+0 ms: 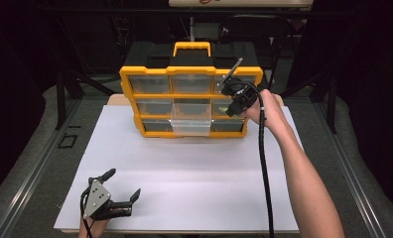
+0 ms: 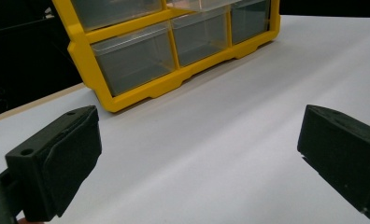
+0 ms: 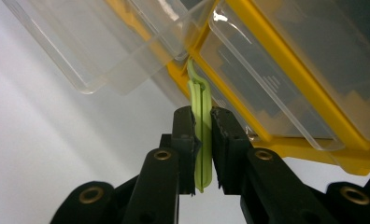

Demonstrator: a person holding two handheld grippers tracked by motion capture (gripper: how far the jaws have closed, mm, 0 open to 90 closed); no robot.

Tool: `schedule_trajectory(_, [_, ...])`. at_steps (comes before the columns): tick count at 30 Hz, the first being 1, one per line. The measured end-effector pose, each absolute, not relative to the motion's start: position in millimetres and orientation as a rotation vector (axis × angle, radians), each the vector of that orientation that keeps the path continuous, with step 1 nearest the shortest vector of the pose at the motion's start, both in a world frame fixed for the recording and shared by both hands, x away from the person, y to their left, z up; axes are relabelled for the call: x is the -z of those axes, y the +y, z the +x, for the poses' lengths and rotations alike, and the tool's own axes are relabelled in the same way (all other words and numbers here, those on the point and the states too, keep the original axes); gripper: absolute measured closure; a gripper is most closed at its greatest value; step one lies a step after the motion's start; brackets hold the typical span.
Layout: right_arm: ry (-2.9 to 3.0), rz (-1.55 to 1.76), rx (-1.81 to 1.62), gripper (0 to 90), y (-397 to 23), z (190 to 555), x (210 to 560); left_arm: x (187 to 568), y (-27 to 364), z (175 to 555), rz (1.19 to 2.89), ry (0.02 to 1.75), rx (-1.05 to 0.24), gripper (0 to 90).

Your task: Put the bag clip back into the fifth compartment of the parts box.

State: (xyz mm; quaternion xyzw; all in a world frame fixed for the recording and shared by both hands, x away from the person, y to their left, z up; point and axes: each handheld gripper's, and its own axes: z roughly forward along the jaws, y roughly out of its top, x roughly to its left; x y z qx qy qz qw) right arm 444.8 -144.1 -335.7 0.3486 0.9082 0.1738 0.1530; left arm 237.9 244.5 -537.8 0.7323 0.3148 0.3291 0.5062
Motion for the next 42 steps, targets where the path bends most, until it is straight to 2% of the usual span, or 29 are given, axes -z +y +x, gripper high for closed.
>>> schedule_trajectory(17, [2.599, 0.962, -0.511, 80.2, -126.0, 442.9, 313.8, 537.6, 244.9, 237.9, 1.766, 0.757, -0.795, 0.0])
schedule_trajectory(42, [2.635, 0.865, -0.608, 80.1, -69.6, 443.6, 320.8, 537.9, 246.0, 237.1, 1.766, 0.758, -0.796, 0.0])
